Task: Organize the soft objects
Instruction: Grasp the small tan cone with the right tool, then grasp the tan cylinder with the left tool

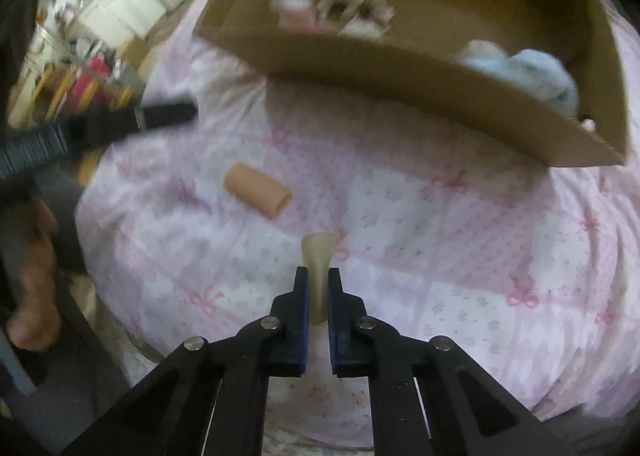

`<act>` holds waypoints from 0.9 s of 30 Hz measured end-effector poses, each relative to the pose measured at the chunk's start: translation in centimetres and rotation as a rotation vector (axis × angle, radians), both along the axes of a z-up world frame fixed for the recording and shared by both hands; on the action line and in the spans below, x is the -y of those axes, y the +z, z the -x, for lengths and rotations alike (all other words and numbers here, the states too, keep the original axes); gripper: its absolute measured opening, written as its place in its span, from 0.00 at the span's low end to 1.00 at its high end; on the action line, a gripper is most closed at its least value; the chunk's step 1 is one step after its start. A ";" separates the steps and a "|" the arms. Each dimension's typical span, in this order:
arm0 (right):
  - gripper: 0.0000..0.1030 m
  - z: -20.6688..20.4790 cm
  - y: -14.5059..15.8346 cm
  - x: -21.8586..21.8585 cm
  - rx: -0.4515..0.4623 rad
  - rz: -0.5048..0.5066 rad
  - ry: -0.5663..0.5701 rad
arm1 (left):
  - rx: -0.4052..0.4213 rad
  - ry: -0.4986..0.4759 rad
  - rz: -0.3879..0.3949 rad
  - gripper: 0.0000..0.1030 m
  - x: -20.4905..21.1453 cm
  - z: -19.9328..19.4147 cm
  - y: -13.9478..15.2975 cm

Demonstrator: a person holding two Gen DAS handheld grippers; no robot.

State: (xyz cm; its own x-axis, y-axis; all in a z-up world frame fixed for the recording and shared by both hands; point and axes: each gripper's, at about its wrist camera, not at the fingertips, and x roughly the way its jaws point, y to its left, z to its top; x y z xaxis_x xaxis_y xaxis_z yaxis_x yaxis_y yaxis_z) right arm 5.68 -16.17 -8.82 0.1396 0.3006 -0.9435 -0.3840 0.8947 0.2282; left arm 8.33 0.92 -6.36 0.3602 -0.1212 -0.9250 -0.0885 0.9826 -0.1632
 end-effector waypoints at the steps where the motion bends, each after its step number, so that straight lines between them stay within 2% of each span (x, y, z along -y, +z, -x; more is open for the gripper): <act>1: 0.09 -0.1 0.4 0.5 0.010 -0.016 -0.028 | -0.016 -0.023 0.001 0.71 0.5 0.0 -0.4; 8: 0.09 -1.5 2.7 4.8 0.059 -0.118 -0.229 | -0.071 -0.152 -0.046 0.71 4.4 -0.7 -3.2; 14: 0.09 -1.8 3.1 6.3 0.040 -0.175 -0.252 | -0.098 -0.184 -0.062 0.70 5.9 -0.9 -4.5; 16: 0.09 -2.1 3.1 6.4 0.039 -0.182 -0.248 | -0.100 -0.193 -0.059 0.64 6.2 -1.0 -4.7; 20: 0.09 -2.3 2.7 6.4 0.033 -0.191 -0.254 | -0.129 -0.207 -0.077 0.41 6.9 -1.1 -5.8; 23: 0.09 -2.2 2.7 6.3 0.029 -0.190 -0.253 | -0.126 -0.226 -0.102 0.41 7.5 -1.1 -6.0; 25: 0.09 -2.3 2.7 6.2 0.030 -0.188 -0.248 | -0.119 -0.235 -0.110 0.36 7.8 -1.0 -6.0; 26: 0.09 -2.2 2.8 6.1 0.031 -0.188 -0.246 | -0.116 -0.237 -0.110 0.26 7.9 -0.9 -6.1; 27: 0.09 -2.3 2.8 6.1 0.031 -0.186 -0.245 | -0.111 -0.238 -0.115 0.12 7.9 -0.9 -6.0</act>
